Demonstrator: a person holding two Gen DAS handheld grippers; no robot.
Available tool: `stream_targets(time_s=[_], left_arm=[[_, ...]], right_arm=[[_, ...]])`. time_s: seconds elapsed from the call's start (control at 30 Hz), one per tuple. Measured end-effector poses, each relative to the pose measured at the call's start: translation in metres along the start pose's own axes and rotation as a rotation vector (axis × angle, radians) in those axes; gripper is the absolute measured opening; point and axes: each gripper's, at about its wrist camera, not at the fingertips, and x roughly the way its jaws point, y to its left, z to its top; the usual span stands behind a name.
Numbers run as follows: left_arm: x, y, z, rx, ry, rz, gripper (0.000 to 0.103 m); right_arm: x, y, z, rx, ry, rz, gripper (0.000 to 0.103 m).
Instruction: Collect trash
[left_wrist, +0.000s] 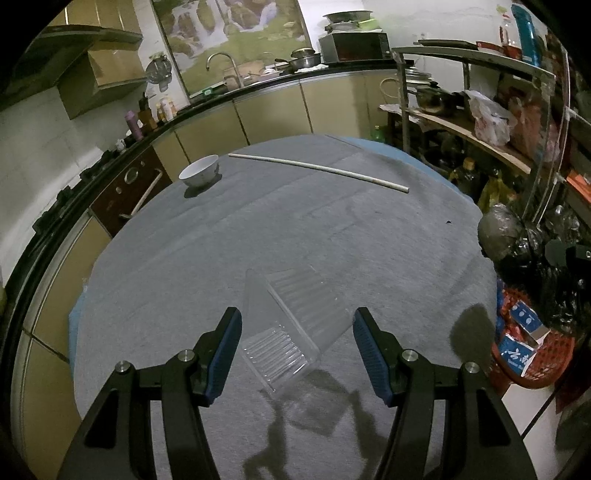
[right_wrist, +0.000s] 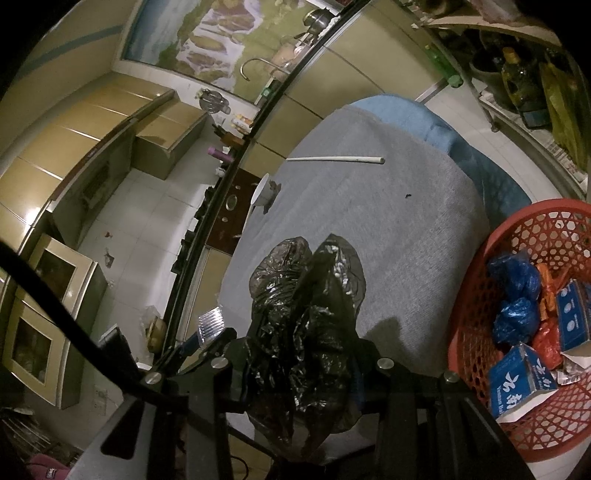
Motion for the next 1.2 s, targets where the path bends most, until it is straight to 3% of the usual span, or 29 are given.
stream_targets(time_s=[1.2], left_arm=[[-0.011,-0.052,0.011,0.137,-0.019,-0.015,0.064]], right_arm=[[-0.039,-0.021,0.003,0.055,-0.075,0.022,0.041]])
